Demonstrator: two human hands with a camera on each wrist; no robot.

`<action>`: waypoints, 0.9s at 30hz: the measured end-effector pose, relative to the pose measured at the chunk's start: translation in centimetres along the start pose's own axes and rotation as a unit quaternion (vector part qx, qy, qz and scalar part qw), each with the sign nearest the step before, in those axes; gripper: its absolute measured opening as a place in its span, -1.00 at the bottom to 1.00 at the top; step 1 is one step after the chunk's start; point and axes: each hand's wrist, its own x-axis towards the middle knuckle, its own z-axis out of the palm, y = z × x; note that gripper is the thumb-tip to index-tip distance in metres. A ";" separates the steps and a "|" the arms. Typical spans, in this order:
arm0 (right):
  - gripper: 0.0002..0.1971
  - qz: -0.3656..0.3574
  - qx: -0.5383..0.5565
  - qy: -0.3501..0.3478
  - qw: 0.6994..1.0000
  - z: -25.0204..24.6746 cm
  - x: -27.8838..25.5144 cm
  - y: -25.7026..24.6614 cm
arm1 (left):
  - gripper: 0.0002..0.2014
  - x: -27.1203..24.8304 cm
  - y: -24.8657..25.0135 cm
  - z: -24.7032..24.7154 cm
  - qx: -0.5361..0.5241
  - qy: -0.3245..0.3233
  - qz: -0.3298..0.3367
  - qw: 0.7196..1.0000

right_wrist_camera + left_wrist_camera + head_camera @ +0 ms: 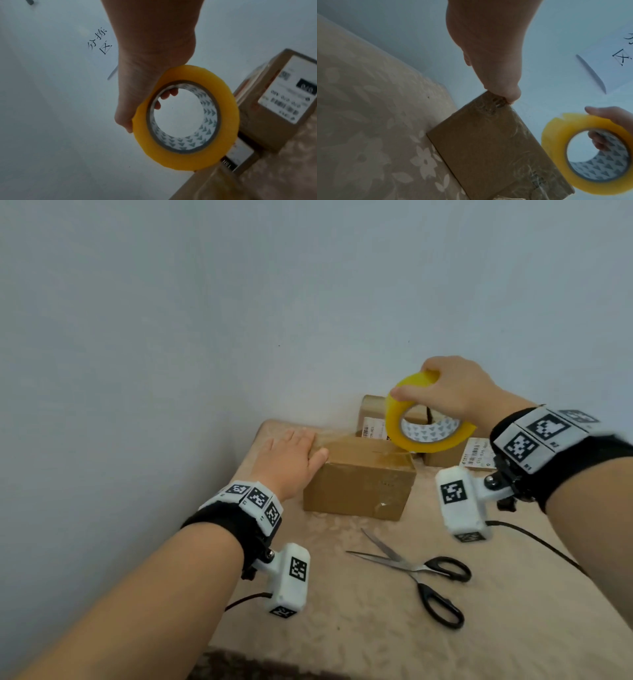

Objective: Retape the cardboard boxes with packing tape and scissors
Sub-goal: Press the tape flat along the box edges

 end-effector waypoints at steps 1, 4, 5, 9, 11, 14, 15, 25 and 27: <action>-0.53 0.003 -0.025 -0.011 1.000 -0.3 -0.3 0.5 | -0.39 0.1 0.1 0.0 0.011 -0.004 0.001 1.000; -0.51 0.000 -0.042 -0.021 0.999 0.0 -0.6 1.4 | -0.38 0.3 0.5 -0.2 0.055 -0.009 0.009 0.998; -0.53 -0.002 -0.047 -0.019 0.999 0.2 -0.6 1.4 | -0.38 0.4 0.7 -0.3 0.070 -0.014 0.012 0.997; -0.56 0.001 -0.065 -0.014 0.998 0.4 -0.4 1.2 | -0.38 0.7 1.8 -1.4 0.156 -0.048 0.034 0.986; -0.56 -0.007 -0.075 -0.014 0.997 0.5 -0.4 1.1 | -0.36 0.5 2.7 -2.0 0.174 -0.067 0.063 0.981; -0.57 -0.028 -0.087 -0.015 0.996 0.8 -0.4 0.4 | -0.25 0.4 5.4 -2.1 0.142 -0.110 0.091 0.980; -0.57 -0.035 -0.094 -0.015 0.995 1.0 -0.3 0.2 | -0.18 0.5 6.3 -1.8 0.130 -0.117 0.095 0.980; -0.58 -0.058 -0.145 -0.012 0.988 0.8 0.5 0.1 | -0.20 1.1 6.8 -0.7 0.098 -0.083 0.113 0.985; -0.57 -0.033 -0.168 -0.040 0.984 0.2 0.3 1.3 | -0.21 1.1 6.8 -0.9 0.095 -0.084 0.110 0.986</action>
